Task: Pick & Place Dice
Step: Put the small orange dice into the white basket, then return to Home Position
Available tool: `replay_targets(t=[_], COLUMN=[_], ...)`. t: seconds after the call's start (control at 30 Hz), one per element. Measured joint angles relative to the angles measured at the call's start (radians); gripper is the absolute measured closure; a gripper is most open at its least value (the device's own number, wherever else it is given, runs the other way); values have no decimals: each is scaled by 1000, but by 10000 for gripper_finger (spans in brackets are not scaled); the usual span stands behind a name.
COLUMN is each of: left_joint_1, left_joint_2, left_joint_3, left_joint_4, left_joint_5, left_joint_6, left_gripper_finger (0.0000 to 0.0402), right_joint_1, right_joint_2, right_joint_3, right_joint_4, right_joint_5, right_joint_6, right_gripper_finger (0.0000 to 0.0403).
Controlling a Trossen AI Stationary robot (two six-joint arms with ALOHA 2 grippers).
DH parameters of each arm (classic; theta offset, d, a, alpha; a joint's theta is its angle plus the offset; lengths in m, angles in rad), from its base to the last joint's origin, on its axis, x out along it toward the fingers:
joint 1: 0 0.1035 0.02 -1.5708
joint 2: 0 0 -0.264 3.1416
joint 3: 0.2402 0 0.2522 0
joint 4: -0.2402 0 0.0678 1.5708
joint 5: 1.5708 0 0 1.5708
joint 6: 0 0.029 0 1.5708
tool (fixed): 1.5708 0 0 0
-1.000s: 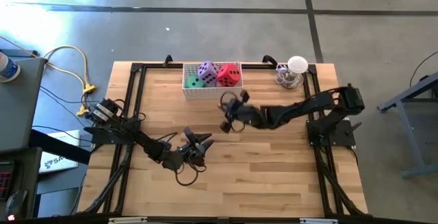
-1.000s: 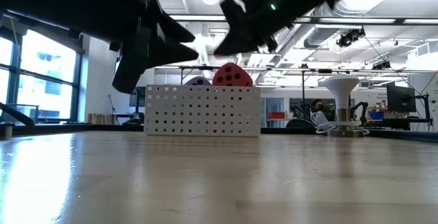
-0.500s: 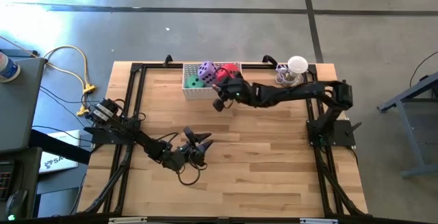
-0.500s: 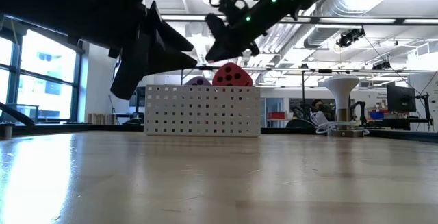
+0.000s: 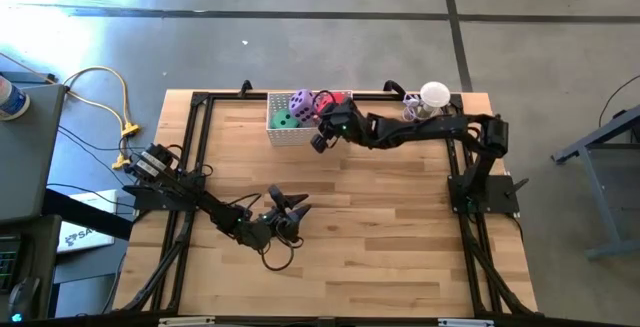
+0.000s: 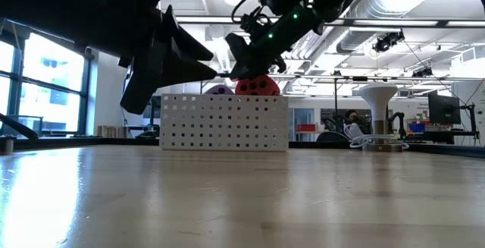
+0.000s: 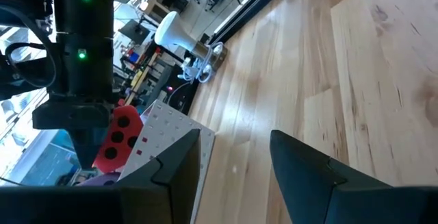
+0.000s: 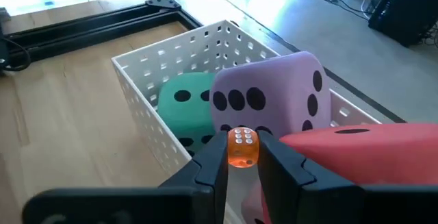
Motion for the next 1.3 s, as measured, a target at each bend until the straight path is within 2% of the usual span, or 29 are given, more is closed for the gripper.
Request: replay_targets(t=[0.2, 0.4, 0.93, 1.3], left_joint_1=[3, 2, 2, 2], left_joint_2=[0, 0, 0, 0], left_joint_3=[0, 0, 0, 0], left_joint_4=[0, 0, 0, -6], left_joint_5=[10, 12, 14, 15], left_joint_6=[0, 0, -11, -11], left_gripper_finger=[233, 233, 233, 233], right_joint_1=[-15, -21, -33, -27], right_joint_2=[0, 0, 0, 0], right_joint_3=[0, 0, 0, 0], right_joint_4=[1, 24, 18, 33], right_joint_5=[-50, -47, -43, 6], right_joint_6=[-26, -53, -53, -57], right_gripper_finger=[337, 327, 220, 219])
